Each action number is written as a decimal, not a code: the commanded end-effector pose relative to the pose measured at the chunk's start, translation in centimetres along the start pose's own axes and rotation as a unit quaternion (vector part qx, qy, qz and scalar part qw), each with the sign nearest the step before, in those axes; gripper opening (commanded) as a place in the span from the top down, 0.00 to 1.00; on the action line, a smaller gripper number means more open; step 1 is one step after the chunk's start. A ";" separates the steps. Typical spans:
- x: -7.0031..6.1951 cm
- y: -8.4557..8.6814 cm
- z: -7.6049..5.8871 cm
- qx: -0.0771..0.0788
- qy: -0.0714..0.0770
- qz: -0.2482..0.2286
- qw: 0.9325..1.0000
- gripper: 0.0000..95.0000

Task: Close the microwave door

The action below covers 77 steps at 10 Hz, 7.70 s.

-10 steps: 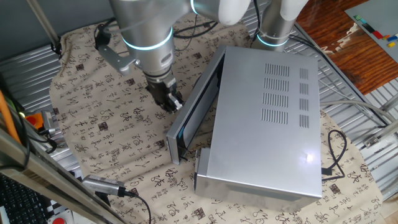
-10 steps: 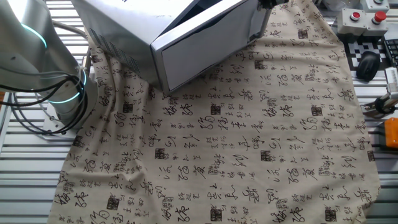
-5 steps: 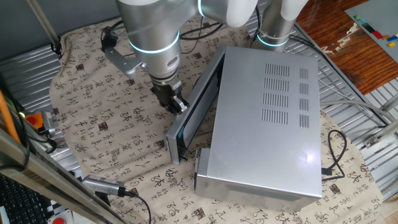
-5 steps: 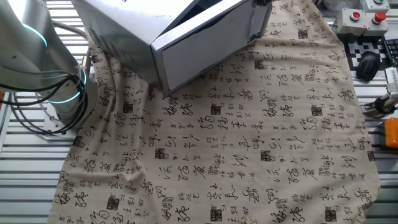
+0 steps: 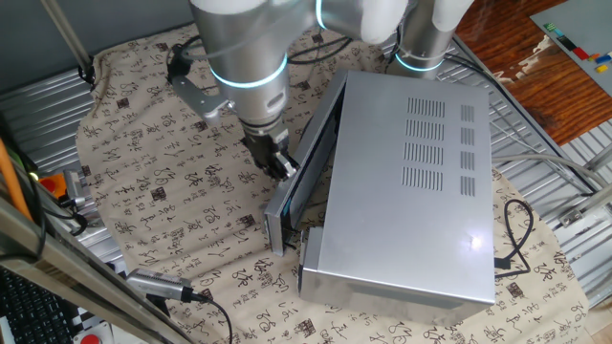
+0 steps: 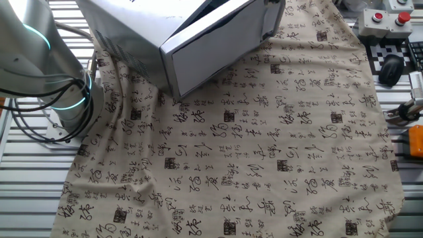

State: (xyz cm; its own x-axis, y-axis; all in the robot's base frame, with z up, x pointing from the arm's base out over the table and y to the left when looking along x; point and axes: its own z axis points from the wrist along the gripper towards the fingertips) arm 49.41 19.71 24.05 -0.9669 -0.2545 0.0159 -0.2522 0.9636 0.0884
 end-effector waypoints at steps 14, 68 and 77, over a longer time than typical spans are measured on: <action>0.9 3.0 0.2 0.010 0.011 0.034 0.999 1.00; 3.2 -12.4 2.5 0.009 0.011 -0.188 0.982 1.00; 3.9 -16.1 3.3 0.027 0.014 -0.125 0.992 1.00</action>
State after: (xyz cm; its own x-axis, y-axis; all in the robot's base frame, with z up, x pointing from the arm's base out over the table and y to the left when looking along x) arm 49.56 4.03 19.51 -0.8823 -0.4703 0.0214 -0.4692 0.8821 0.0412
